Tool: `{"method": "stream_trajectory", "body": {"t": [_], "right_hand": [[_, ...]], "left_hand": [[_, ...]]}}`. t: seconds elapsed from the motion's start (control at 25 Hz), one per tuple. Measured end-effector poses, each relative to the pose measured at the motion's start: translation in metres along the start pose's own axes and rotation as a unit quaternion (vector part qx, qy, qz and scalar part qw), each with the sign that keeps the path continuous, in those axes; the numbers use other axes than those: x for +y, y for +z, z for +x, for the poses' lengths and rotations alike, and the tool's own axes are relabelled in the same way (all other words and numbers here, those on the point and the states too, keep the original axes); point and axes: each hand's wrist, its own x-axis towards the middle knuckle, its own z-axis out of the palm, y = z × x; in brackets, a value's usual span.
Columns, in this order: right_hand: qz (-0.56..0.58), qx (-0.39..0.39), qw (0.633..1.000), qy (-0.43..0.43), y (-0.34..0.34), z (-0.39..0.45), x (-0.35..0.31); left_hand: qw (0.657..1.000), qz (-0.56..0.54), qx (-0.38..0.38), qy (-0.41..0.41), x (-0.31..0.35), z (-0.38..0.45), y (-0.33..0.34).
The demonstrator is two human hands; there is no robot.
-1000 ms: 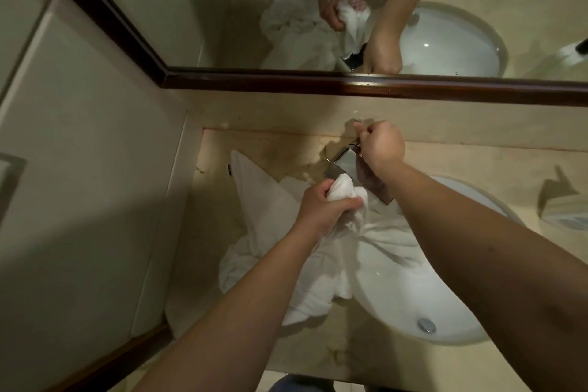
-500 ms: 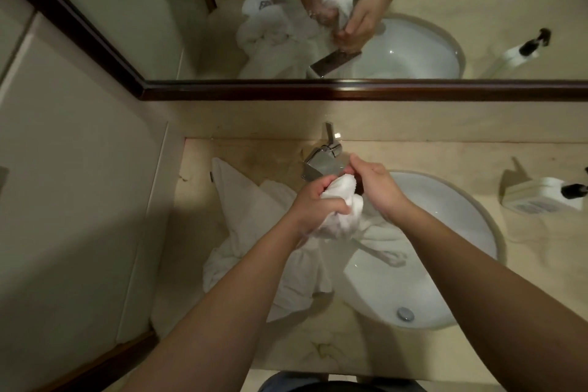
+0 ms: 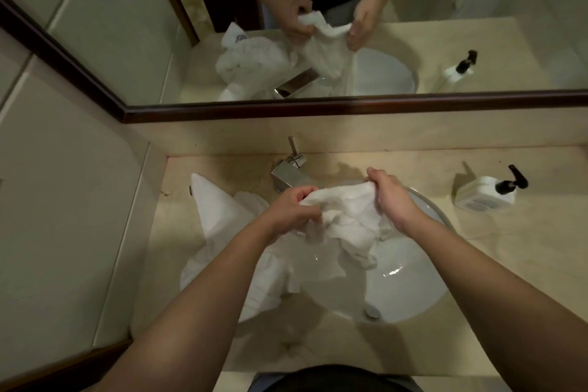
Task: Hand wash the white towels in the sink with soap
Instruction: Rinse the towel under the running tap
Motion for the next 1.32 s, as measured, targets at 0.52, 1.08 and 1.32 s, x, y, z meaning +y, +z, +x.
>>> {"method": "stream_trajectory", "body": {"t": [0.52, 1.08, 1.32], "right_hand": [[-0.071, -0.028, 0.979, -0.188, -0.048, -0.019, -0.014], [-0.01, 0.015, 1.0, -0.005, -0.049, -0.013, 0.052], [0.1, 0.005, 0.994, -0.032, -0.058, -0.043, -0.008]], "left_hand": [[0.984, 0.086, 0.063, 0.142, 0.046, 0.007, 0.097], [0.972, -0.031, 0.136, 0.187, 0.067, -0.016, 0.08], [0.971, 0.171, 0.148, 0.074, 0.055, -0.012, 0.083]]}}
